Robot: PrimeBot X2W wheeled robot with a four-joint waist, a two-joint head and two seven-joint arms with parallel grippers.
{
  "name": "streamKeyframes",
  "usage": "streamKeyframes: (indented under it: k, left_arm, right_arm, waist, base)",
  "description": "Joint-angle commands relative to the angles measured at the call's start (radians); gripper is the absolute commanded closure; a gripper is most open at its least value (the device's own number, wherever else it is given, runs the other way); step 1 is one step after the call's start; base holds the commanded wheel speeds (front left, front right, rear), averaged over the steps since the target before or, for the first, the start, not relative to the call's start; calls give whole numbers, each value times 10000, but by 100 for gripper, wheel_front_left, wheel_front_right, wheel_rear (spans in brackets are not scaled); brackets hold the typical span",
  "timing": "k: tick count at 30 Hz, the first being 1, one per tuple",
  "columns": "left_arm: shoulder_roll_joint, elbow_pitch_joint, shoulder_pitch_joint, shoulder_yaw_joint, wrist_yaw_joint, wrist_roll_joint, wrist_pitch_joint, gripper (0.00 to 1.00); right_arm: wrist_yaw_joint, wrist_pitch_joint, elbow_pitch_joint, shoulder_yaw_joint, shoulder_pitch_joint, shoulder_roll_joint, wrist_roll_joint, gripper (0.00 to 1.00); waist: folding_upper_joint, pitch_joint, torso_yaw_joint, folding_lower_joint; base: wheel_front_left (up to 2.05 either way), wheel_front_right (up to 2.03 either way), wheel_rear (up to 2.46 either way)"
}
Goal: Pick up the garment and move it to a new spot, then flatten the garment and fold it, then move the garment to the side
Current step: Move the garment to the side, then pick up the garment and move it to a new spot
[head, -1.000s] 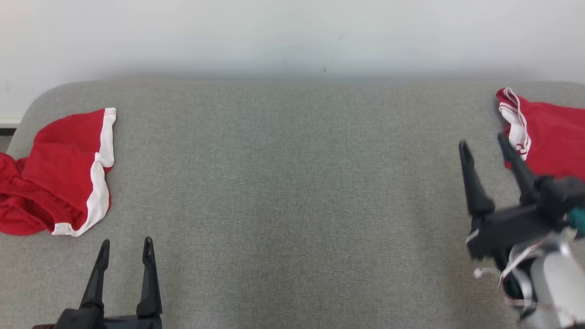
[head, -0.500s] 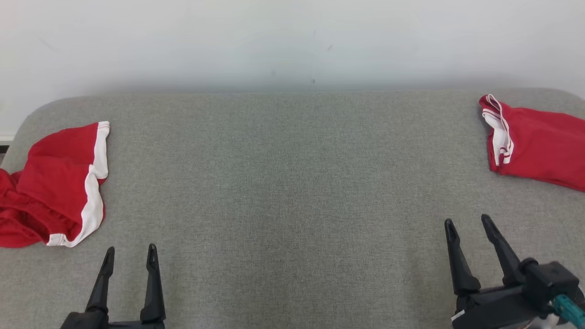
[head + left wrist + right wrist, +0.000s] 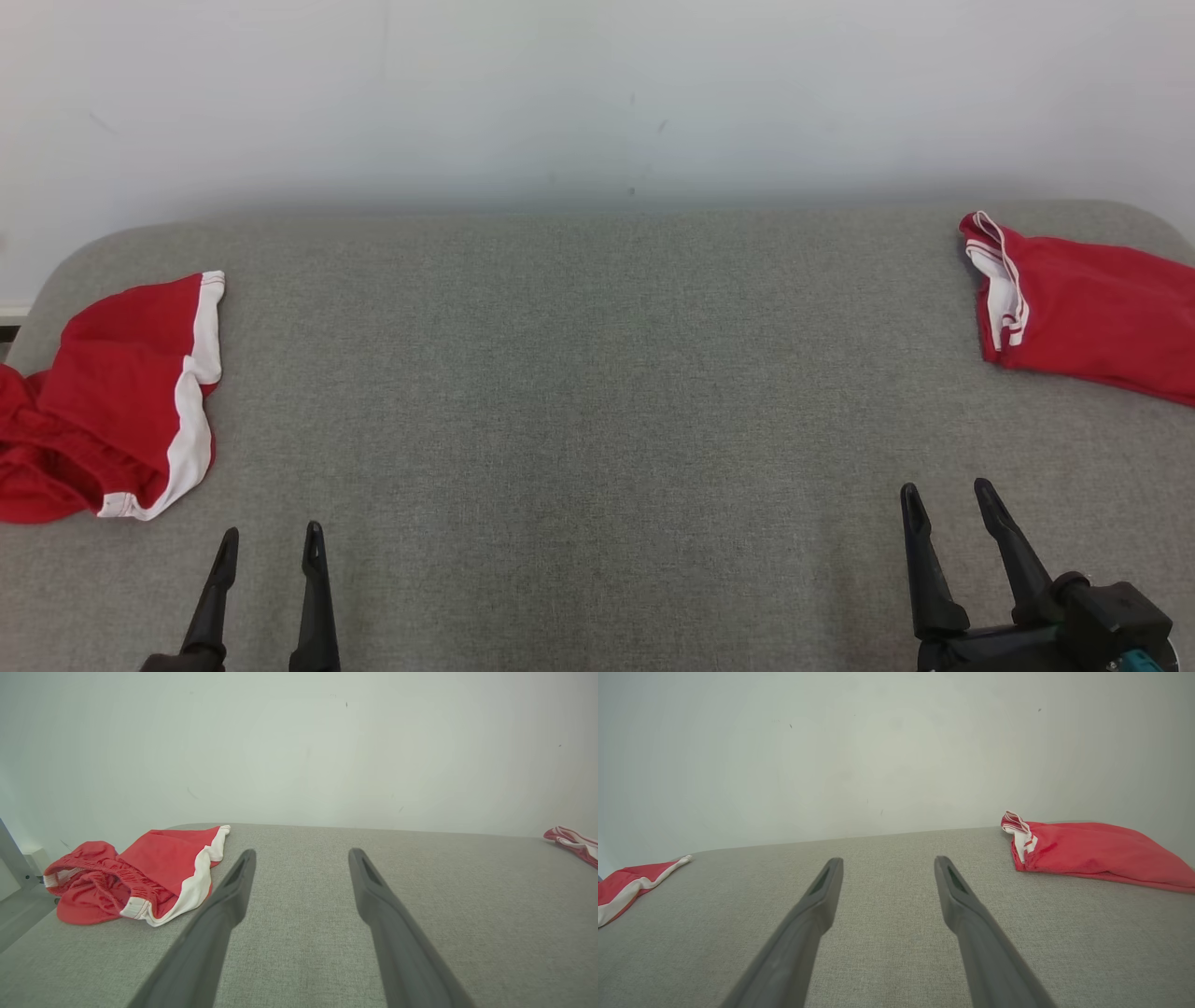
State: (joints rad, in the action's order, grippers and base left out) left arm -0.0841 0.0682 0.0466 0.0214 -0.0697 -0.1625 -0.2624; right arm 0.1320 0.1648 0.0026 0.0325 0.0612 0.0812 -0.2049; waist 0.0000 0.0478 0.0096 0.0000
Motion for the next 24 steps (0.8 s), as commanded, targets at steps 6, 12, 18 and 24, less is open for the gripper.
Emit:
streamKeyframes:
  k: [6,12,18,24]
  left_arm:
    - [30,88,44,-22,-8,86,-32,0]
    - [20,120,97,-39,-20,111,-33,0]
    - [1,139,143,-66,-9,126,-33,0]
    - [-10,171,119,-92,-13,111,-33,0]
  right_arm:
    - [-26,177,322,-76,11,-102,-108,0]
    - [-26,280,500,-56,-3,-167,-138,0]
    - [-26,311,608,-71,81,-208,-118,0]
    - [-26,338,663,-62,164,-234,-126,0]
  waist:
    - [0,-149,13,0]
    - [0,-194,-22,0]
    - [0,-248,-14,0]
    - [0,-285,20,0]
  base:
    - [0,0,0]
    - [0,0,0]
    - [0,0,0]
    - [0,0,0]
